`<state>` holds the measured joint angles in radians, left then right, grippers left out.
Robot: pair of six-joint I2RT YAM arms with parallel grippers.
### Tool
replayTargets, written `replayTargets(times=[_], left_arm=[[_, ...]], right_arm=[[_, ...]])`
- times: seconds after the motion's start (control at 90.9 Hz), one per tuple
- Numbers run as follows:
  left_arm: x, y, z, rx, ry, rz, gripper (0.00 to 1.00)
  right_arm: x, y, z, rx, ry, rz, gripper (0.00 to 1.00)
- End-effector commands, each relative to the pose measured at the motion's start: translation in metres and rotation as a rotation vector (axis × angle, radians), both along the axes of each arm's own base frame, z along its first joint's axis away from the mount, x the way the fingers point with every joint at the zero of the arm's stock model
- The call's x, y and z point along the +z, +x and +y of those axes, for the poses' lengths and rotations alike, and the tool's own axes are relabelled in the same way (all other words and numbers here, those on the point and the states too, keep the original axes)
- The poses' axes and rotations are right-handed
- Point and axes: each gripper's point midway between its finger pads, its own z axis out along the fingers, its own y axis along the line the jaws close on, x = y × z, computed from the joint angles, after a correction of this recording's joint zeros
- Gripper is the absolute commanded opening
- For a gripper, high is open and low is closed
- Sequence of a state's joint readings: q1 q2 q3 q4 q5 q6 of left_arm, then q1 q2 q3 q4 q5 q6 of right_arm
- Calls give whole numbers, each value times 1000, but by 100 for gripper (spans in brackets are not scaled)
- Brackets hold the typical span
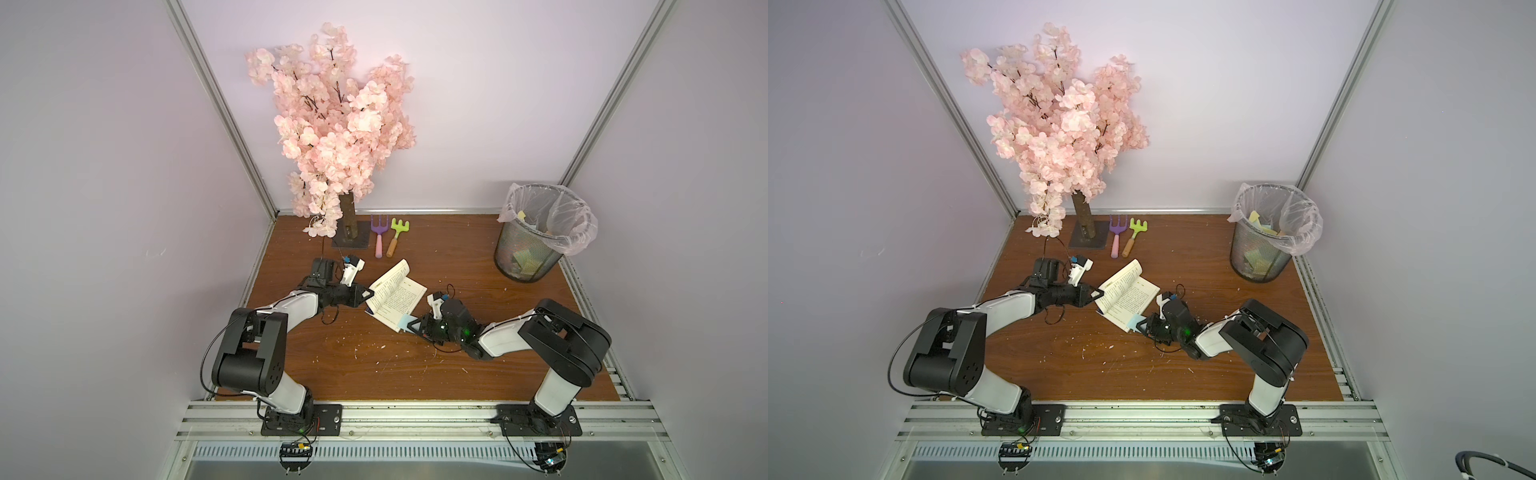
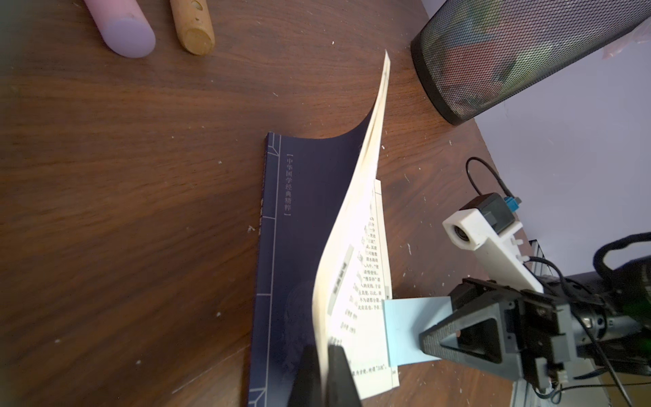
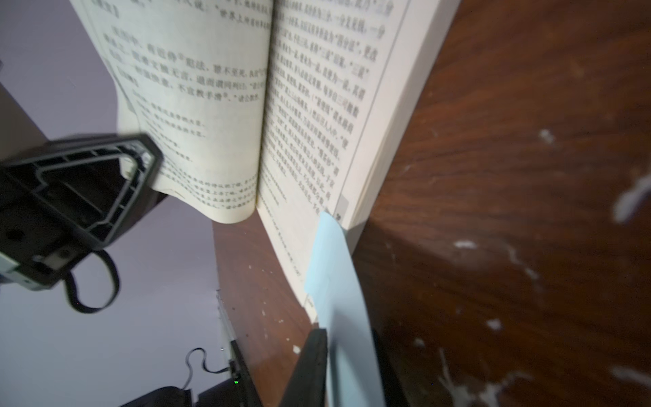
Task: Peel off the used sticky note
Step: Tear off the note from the book, then close the book at the center of the board.
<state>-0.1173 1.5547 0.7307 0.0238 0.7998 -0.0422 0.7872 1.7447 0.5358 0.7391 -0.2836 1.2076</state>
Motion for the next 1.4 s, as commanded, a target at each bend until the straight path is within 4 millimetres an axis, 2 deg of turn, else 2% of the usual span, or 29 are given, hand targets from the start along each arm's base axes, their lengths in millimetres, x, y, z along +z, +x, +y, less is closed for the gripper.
replayTargets(times=[0.0,0.176,0.495,0.561,0.726,0.759,0.815,0.969,1.178,1.266,1.332,1.387], left_arm=[[-9,2,14,54,32,31,1],[2,5,19,77,39,-13,1],[4,6,20,83,45,-22,1],[6,6,18,78,36,-24,1],[15,1,11,45,-9,-32,1],[17,-1,9,29,-24,-32,7],[21,-5,3,-3,-52,-27,21],[34,-11,-5,-60,-85,-46,46],[59,-6,0,-68,-16,-158,62],[68,-4,4,-71,27,-201,71],[70,1,10,-53,80,-231,71],[68,6,17,-30,139,-252,65]], right_arm=[[11,7,-2,-19,23,-20,1],[14,8,-17,-25,-1,-31,0],[14,10,-53,-38,-1,-8,0],[18,12,-61,-43,-10,-17,0],[44,24,-82,-67,-63,-95,0],[49,27,-86,-75,-81,-110,0],[59,31,-95,-93,-103,-136,0],[85,41,-118,-139,-128,-190,0],[124,51,-143,-189,-200,-283,0],[140,55,-152,-211,-222,-318,0],[149,57,-158,-223,-222,-332,0],[158,59,-162,-234,-220,-346,0]])
